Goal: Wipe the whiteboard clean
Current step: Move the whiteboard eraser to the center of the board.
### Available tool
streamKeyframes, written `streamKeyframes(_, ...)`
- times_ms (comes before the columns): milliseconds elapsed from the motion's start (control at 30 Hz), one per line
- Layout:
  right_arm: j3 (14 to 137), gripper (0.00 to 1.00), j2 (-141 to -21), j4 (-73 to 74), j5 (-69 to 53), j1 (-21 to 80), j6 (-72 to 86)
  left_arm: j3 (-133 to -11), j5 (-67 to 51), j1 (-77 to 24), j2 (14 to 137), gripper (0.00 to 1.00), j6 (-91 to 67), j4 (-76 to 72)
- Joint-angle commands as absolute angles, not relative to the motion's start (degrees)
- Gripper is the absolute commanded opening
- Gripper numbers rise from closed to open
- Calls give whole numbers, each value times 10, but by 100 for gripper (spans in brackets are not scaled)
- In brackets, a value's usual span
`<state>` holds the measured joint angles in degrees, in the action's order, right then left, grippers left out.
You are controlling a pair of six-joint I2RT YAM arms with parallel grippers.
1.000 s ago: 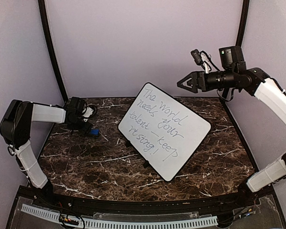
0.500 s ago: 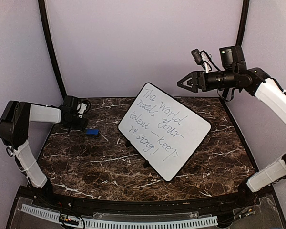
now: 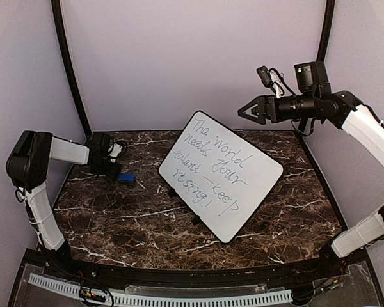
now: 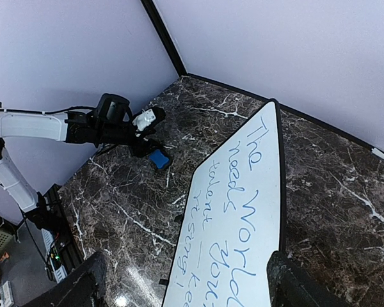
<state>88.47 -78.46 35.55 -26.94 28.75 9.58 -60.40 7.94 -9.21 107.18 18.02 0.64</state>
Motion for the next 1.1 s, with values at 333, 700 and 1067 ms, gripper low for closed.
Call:
streamKeyframes(333, 881, 83, -777, 336, -267, 292, 98, -571, 25, -174, 1013, 63, 174, 116)
streamKeyframes(700, 877, 83, -774, 333, -265, 292, 99, -574, 44, -202, 966, 63, 139, 161)
streamKeyframes(1067, 872, 84, -773, 329, -265, 292, 104, -649, 4, -202, 971, 78, -7, 187)
